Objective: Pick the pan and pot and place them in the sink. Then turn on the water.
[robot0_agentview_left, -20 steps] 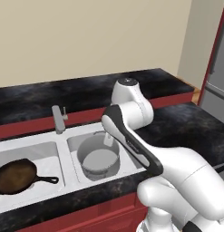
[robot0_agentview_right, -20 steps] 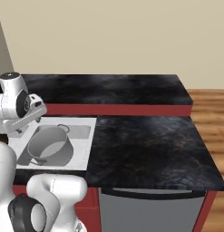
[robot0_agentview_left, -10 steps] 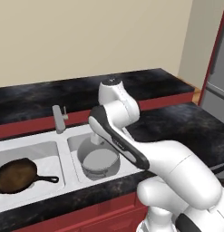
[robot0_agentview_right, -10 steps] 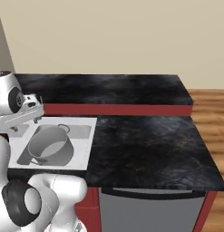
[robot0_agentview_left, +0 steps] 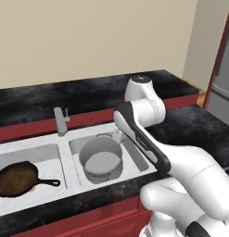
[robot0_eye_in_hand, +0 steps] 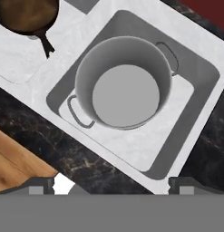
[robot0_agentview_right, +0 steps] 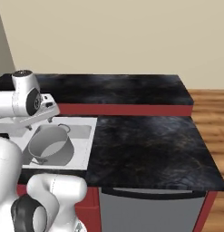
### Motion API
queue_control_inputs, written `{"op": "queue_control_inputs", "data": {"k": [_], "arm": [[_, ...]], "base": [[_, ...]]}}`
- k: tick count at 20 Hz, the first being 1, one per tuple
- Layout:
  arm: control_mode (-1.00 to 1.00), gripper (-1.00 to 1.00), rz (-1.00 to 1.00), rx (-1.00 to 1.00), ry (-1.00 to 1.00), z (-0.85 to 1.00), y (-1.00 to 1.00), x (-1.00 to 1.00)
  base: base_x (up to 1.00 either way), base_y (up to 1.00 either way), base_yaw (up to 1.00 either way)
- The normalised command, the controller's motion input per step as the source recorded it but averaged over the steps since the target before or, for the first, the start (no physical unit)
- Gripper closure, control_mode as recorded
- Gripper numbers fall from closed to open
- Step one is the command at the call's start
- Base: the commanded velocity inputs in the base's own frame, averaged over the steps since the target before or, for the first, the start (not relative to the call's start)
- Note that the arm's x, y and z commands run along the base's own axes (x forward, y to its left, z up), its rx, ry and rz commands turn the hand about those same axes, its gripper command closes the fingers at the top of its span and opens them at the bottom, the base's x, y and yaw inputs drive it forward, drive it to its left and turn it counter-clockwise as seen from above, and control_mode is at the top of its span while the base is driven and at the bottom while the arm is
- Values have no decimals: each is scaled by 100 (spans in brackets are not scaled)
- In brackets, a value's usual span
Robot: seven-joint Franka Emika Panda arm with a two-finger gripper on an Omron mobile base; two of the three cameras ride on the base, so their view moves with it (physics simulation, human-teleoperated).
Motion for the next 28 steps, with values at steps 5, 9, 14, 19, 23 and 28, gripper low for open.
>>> {"op": "queue_control_inputs", "data": {"k": [5, 9, 14, 19, 23, 28], "arm": [[-100, -100, 0, 5, 0, -12, -4, -4], [-100, -100, 2, 3, -6, -21, -8, 1], [-100, -100, 12, 21, -40, -4, -37, 3], [-100, -100, 9, 8, -7, 18, 0, 11], [-100, -100, 0, 5, 0, 13, 0, 5], [-100, -100, 1, 12, -3, 17, 0, 3]], "base": [[0, 0, 0], [0, 0, 0], [0, 0, 0], [0, 0, 0], [0, 0, 0], [0, 0, 0]]}}
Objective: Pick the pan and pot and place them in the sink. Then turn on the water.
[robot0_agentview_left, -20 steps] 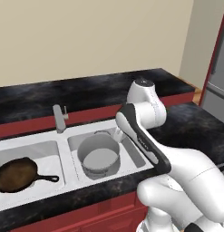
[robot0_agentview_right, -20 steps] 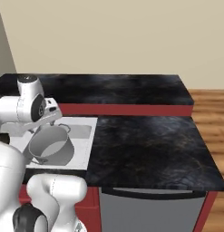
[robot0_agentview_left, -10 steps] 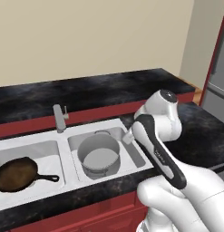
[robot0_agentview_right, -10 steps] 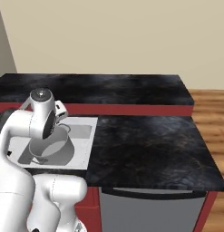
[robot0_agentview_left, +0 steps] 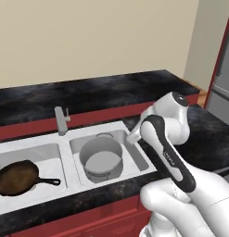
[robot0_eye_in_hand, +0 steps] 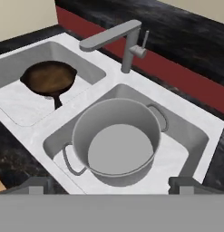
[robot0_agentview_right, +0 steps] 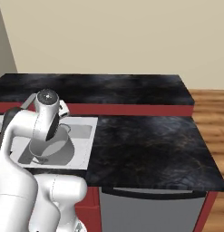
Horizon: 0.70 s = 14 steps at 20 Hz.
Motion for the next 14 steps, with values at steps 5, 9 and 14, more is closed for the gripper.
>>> {"op": "queue_control_inputs", "data": {"k": [5, 9, 14], "arm": [[-100, -100, 4, 15, -14, 36, 0, 14], [-100, -100, 3, 13, -9, 32, 18, 36], [-100, -100, 2, 8, 0, 15, 30, 38]], "base": [[0, 0, 0], [0, 0, 0], [0, 0, 0]]}}
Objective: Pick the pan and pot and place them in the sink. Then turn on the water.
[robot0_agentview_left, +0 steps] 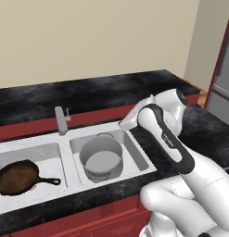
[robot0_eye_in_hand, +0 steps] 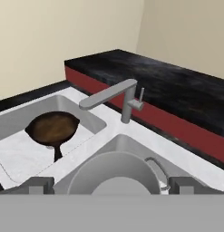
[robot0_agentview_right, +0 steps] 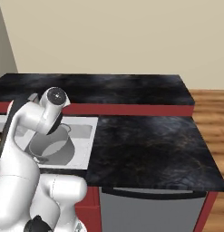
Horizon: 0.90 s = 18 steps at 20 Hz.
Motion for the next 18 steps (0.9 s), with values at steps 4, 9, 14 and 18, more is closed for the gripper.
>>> {"op": "queue_control_inputs", "data": {"k": [4, 9, 14, 18], "arm": [[-100, -100, 4, 5, 0, 2, 13, 25], [-100, -100, 9, 2, 0, 0, 0, 1], [-100, -100, 10, 4, 0, 0, 0, 8], [-100, -100, 11, 7, -1, 0, 0, 8]], "base": [[0, 0, 0], [0, 0, 0], [0, 0, 0], [0, 0, 0]]}}
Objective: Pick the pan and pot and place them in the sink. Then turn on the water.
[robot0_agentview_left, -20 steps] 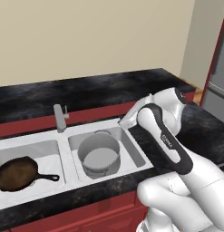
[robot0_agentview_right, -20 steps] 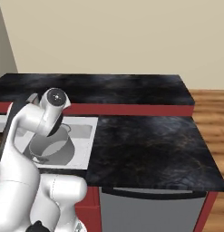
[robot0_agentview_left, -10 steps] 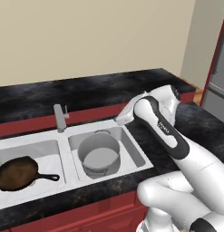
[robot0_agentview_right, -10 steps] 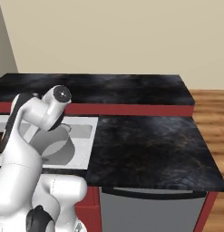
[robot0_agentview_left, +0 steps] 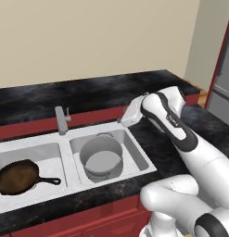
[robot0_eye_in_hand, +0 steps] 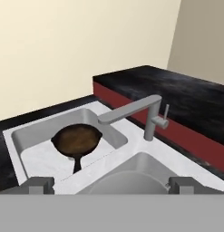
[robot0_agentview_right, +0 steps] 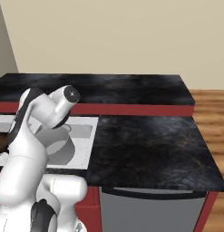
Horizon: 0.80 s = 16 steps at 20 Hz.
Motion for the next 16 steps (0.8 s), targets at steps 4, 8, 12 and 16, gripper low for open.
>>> {"op": "queue_control_inputs", "data": {"k": [4, 8, 12, 16], "arm": [[-100, -100, 4, 3, -7, 0, 6, 3], [-100, -100, 0, 4, -11, 0, 11, 7], [-100, -100, 0, 6, -9, 0, 20, 3], [-100, -100, 0, 10, -1, 0, 9, 0]], "base": [[0, 0, 0], [0, 0, 0], [0, 0, 0], [0, 0, 0]]}}
